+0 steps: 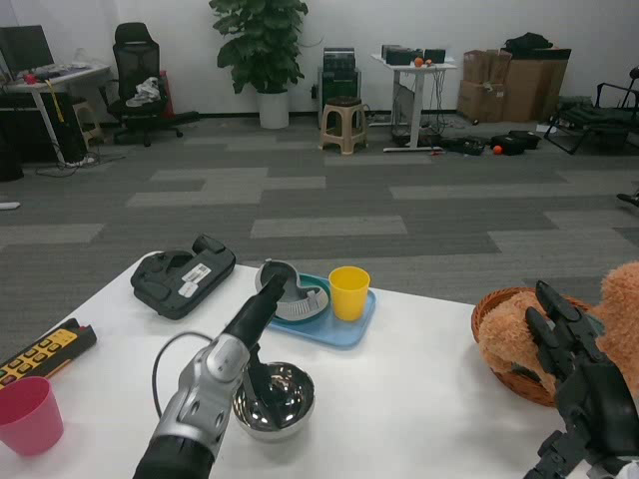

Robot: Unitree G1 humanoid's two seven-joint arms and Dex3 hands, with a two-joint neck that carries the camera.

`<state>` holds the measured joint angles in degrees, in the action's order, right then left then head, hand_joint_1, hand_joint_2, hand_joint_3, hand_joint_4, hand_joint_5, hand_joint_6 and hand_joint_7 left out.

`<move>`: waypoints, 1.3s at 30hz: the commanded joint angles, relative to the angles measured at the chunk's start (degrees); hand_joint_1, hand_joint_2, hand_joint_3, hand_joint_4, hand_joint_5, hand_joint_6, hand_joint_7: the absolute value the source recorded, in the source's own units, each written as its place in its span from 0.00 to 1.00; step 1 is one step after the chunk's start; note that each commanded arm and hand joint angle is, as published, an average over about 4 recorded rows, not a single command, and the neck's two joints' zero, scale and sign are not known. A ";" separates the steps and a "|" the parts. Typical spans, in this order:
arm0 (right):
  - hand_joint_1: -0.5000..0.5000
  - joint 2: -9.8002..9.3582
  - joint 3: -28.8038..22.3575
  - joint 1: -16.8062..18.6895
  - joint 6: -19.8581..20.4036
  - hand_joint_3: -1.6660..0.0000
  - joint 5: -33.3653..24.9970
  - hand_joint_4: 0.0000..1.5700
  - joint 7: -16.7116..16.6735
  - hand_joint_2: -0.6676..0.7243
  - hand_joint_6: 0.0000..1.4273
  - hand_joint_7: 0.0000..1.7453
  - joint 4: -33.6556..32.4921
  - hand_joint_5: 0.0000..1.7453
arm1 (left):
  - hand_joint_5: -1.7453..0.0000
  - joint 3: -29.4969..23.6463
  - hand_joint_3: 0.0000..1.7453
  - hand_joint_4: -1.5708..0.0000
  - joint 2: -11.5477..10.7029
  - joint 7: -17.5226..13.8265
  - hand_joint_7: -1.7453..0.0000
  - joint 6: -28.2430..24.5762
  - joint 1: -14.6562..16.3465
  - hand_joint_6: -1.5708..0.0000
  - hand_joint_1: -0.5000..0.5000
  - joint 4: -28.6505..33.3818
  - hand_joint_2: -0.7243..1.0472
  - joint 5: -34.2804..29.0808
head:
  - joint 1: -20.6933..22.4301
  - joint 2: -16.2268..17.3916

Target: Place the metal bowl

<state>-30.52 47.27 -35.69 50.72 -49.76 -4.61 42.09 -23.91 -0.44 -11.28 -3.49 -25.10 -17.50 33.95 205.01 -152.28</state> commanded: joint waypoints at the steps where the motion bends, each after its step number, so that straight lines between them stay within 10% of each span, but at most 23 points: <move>1: 0.79 -0.02 -1.65 0.27 0.16 1.00 -0.38 0.04 -0.13 1.00 0.00 0.08 0.36 0.00 | 0.79 0.09 0.05 1.00 0.70 -0.67 1.00 4.81 5.94 1.00 0.02 5.28 0.68 -22.70 | 0.36 -0.32; 14: 0.79 -0.94 -2.40 -1.75 0.08 1.00 -0.51 0.04 -0.13 1.00 0.00 0.08 0.80 0.00 | 0.94 1.19 0.05 1.00 -11.03 -13.51 1.00 6.66 16.09 1.00 0.02 19.61 0.65 -72.40 | -0.94 -4.98; 39: 0.77 0.46 -3.63 -3.42 0.78 1.00 -0.12 0.04 -0.13 1.00 0.00 0.08 0.54 0.00 | 0.94 -5.36 0.03 1.00 -12.04 -16.41 1.00 0.42 16.93 1.00 0.02 17.80 0.70 -74.99 | -5.41 -6.08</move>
<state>-30.42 44.31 -37.87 50.67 -49.76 -4.62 42.76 -29.43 -12.18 -27.45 -2.65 -7.35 1.10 -41.40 199.64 -158.31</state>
